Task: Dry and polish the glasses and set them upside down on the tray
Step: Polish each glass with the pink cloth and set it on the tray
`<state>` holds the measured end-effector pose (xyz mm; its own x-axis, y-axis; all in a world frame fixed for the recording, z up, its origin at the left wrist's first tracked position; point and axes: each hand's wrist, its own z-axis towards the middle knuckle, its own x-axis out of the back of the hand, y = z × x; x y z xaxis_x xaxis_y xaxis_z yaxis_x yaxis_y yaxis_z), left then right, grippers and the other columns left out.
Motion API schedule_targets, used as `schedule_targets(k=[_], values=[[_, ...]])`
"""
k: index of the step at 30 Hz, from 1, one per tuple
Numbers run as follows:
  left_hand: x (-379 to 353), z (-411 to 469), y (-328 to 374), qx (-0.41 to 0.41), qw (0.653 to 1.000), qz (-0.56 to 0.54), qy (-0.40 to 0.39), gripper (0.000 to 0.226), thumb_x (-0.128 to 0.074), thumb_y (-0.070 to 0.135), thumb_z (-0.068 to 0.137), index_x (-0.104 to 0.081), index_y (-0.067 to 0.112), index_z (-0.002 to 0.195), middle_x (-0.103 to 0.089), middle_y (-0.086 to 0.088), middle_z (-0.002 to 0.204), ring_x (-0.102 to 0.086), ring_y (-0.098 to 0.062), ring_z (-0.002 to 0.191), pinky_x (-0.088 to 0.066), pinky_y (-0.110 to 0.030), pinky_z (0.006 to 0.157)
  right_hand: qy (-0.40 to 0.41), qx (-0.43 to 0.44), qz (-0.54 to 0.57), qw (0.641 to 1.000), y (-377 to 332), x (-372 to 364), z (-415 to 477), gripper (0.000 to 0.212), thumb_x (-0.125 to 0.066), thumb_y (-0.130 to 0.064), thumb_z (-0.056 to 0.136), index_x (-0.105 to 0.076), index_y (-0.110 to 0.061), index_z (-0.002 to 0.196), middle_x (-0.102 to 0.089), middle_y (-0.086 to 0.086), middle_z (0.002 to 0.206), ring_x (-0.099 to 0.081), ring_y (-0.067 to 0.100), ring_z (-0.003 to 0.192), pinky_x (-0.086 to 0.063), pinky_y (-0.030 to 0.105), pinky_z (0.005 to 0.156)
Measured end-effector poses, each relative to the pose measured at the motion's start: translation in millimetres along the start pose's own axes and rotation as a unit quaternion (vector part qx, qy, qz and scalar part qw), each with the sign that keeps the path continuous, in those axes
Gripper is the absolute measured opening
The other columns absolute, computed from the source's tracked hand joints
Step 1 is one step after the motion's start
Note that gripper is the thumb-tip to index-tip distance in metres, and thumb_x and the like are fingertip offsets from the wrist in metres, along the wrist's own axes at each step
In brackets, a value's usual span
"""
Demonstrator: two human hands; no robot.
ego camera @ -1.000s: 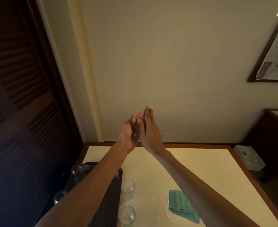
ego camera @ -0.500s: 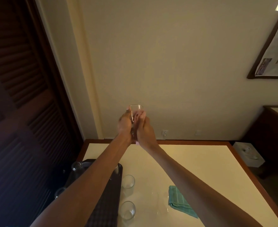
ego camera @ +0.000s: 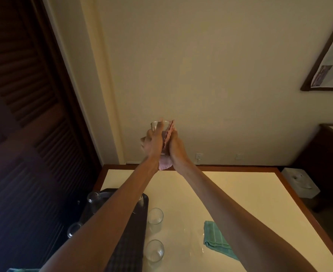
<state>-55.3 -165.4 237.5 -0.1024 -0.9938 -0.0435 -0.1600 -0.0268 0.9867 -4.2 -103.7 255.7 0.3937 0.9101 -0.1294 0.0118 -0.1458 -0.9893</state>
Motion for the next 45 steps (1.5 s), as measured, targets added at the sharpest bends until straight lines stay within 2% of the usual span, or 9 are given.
schedule_targets(k=[4, 9, 14, 17, 21, 25, 30, 39, 45], values=[[11, -29, 32, 0.019, 0.994, -0.105, -0.008, 0.092, -0.067, 0.085, 0.066, -0.057, 0.022, 0.133, -0.071, -0.01, 0.119, -0.072, -0.026, 0.107, -0.06, -0.046, 0.092, -0.001, 0.12, -0.122, 0.985, 15, -5, -14, 0.05, -0.021, -0.042, 0.108, -0.062, -0.017, 0.095, -0.067, 0.005, 0.08, -0.069, 0.019, 0.075, -0.056, 0.033, 0.069], [11, -41, 40, 0.039, 0.992, -0.101, -0.058, 0.055, -0.039, 0.057, 0.106, -0.07, 0.015, 0.125, -0.075, -0.011, 0.114, -0.071, -0.025, 0.108, -0.058, -0.042, 0.097, 0.053, 0.285, -0.234, 0.928, 10, -8, -5, 0.03, -0.031, -0.037, 0.108, -0.046, -0.016, 0.125, -0.063, -0.002, 0.103, -0.065, 0.006, 0.09, -0.058, 0.026, 0.075], [2, -42, 39, 0.027, 0.994, -0.07, -0.078, 0.058, -0.03, 0.055, 0.108, -0.07, 0.015, 0.124, -0.075, -0.009, 0.115, -0.071, -0.023, 0.105, -0.06, -0.035, 0.084, 0.035, 0.084, -0.076, 0.993, -21, 9, 19, 0.059, -0.024, -0.054, 0.105, -0.065, -0.012, 0.109, -0.071, 0.004, 0.086, -0.072, 0.02, 0.077, -0.061, 0.036, 0.07], [-6, -16, 27, 0.005, 0.998, -0.039, -0.048, 0.085, -0.036, 0.089, 0.086, -0.071, 0.023, 0.126, -0.069, -0.012, 0.125, -0.068, -0.028, 0.115, -0.056, -0.048, 0.101, 0.023, -0.05, 0.065, 0.996, -27, 6, 20, 0.059, -0.03, -0.05, 0.105, -0.069, -0.014, 0.08, -0.07, 0.006, 0.069, -0.069, 0.018, 0.062, -0.057, 0.032, 0.063], [-6, -6, 28, 0.0, 1.0, -0.014, -0.019, 0.104, -0.052, 0.095, 0.068, -0.05, 0.027, 0.146, -0.054, -0.011, 0.134, -0.06, -0.03, 0.121, -0.054, -0.049, 0.1, -0.004, -0.035, 0.028, 0.999, -13, 0, 10, 0.059, -0.021, -0.045, 0.107, -0.069, -0.018, 0.085, -0.069, 0.012, 0.085, -0.069, 0.027, 0.091, -0.054, 0.042, 0.092], [3, -12, 40, -0.023, 0.994, -0.103, -0.027, 0.058, -0.054, 0.056, 0.1, -0.056, 0.003, 0.123, -0.069, -0.008, 0.101, -0.072, -0.016, 0.086, -0.057, -0.024, 0.063, 0.02, 0.113, -0.116, 0.987, -4, -8, -7, 0.051, -0.021, -0.039, 0.108, -0.059, -0.005, 0.104, -0.064, 0.007, 0.079, -0.064, 0.013, 0.067, -0.053, 0.025, 0.061], [4, -14, 39, 0.027, 0.991, -0.107, -0.069, 0.047, -0.034, 0.047, 0.111, -0.071, 0.017, 0.109, -0.074, -0.005, 0.103, -0.071, -0.018, 0.099, -0.057, -0.025, 0.072, 0.068, 0.242, -0.211, 0.945, -1, -12, -1, 0.032, -0.031, -0.041, 0.107, -0.042, -0.018, 0.126, -0.061, -0.001, 0.108, -0.064, 0.008, 0.091, -0.053, 0.014, 0.068], [-4, -28, 43, 0.044, 0.992, -0.094, -0.07, 0.064, -0.029, 0.059, 0.107, -0.075, 0.015, 0.101, -0.076, -0.008, 0.097, -0.073, -0.02, 0.094, -0.059, -0.035, 0.091, 0.072, 0.056, -0.144, 0.985, -20, 3, 27, 0.067, -0.014, -0.051, 0.106, -0.069, -0.012, 0.105, -0.073, 0.009, 0.091, -0.071, 0.02, 0.084, -0.058, 0.032, 0.079], [-4, 37, -4, 0.05, 0.994, -0.078, -0.057, 0.106, -0.061, 0.102, 0.052, -0.066, 0.03, 0.13, -0.064, -0.015, 0.131, -0.068, -0.033, 0.117, -0.058, -0.051, 0.096, 0.033, 0.025, -0.17, 0.985, 0, -4, 15, 0.069, -0.01, -0.048, 0.106, -0.063, -0.017, 0.072, -0.067, 0.006, 0.073, -0.071, 0.026, 0.081, -0.057, 0.037, 0.081]])
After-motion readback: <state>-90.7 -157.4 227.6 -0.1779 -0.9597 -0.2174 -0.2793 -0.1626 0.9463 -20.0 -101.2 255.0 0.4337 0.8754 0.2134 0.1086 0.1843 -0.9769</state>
